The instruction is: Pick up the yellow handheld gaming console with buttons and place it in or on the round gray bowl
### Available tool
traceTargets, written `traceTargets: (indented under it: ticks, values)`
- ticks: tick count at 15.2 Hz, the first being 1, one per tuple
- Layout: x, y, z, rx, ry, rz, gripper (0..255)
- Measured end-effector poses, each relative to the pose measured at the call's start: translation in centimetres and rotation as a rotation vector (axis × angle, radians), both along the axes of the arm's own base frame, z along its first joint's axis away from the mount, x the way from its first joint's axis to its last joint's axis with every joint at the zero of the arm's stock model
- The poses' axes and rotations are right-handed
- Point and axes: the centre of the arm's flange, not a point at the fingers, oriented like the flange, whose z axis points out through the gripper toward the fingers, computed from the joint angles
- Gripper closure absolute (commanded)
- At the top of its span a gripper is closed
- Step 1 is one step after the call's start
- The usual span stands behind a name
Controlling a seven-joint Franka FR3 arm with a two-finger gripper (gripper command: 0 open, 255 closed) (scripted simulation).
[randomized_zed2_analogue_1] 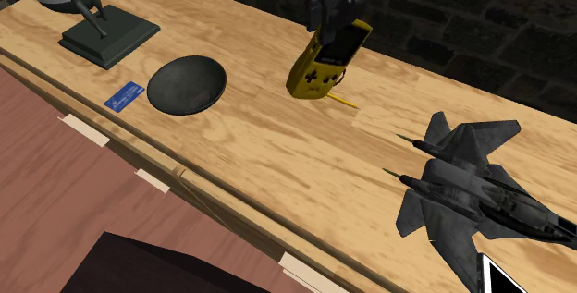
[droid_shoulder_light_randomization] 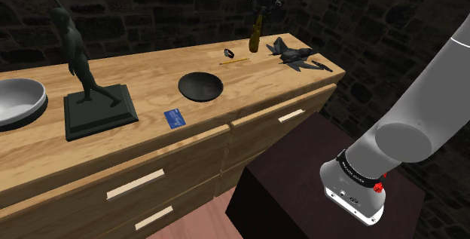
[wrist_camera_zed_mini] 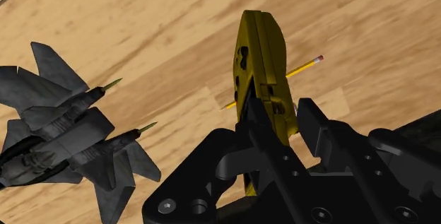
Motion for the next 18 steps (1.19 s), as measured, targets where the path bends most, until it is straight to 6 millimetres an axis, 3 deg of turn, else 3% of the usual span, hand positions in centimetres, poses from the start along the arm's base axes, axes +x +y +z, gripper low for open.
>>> traceTargets:
  ticks: [18]
  values:
    - [-3.4,23.2,3.3,0.000,0.000,0.001,255]
